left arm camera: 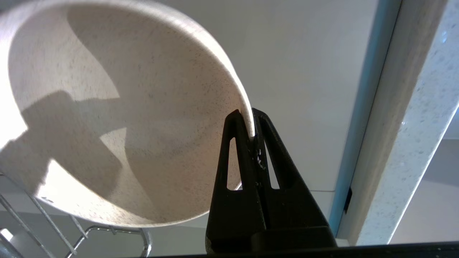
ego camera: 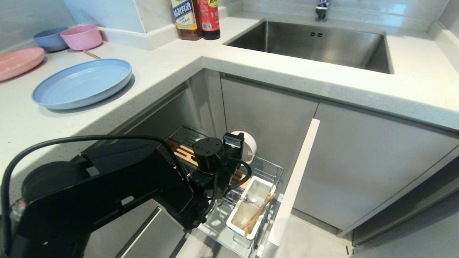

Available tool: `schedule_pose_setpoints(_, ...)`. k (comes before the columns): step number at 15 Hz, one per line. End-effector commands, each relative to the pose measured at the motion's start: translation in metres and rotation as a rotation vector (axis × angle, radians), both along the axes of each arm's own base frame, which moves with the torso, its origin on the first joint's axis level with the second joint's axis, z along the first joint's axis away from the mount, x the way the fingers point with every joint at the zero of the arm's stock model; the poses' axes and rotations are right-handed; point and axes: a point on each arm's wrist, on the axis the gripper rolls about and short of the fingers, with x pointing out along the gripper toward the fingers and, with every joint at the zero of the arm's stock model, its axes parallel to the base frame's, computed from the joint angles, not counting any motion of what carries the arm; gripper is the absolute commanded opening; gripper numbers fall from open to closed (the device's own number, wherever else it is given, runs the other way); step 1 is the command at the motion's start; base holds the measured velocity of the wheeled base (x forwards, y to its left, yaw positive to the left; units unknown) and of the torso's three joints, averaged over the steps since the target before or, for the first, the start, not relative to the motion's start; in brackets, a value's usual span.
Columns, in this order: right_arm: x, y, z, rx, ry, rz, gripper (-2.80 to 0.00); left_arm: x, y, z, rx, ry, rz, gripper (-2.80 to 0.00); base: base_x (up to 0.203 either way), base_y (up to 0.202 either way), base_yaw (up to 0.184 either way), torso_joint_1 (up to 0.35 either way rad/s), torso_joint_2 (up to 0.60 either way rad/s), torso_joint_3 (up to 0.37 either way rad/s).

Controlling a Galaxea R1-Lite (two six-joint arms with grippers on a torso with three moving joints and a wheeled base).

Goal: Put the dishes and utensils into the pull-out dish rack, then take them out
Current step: Pick up the bowl and place it in the cupboard

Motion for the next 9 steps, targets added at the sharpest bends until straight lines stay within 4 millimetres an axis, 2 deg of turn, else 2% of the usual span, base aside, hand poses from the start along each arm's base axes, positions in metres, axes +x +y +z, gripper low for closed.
schedule_pose_setpoints(1, 0.000, 0.000, 0.000, 0.000, 0.002, 0.000, -2.80, -0.003, 0.001, 0.011, -0.041, -0.037, -0.004, -2.80, 0.000, 0.000, 0.000, 0.000, 0.00, 0.000)
schedule_pose_setpoints(9, 0.000, 0.000, 0.000, 0.000, 0.002, 0.000, -2.80, -0.006, 0.002, -0.001, -0.069, -0.001, -0.041, -2.80, 0.000, 0.000, 0.000, 0.000, 0.00, 0.000)
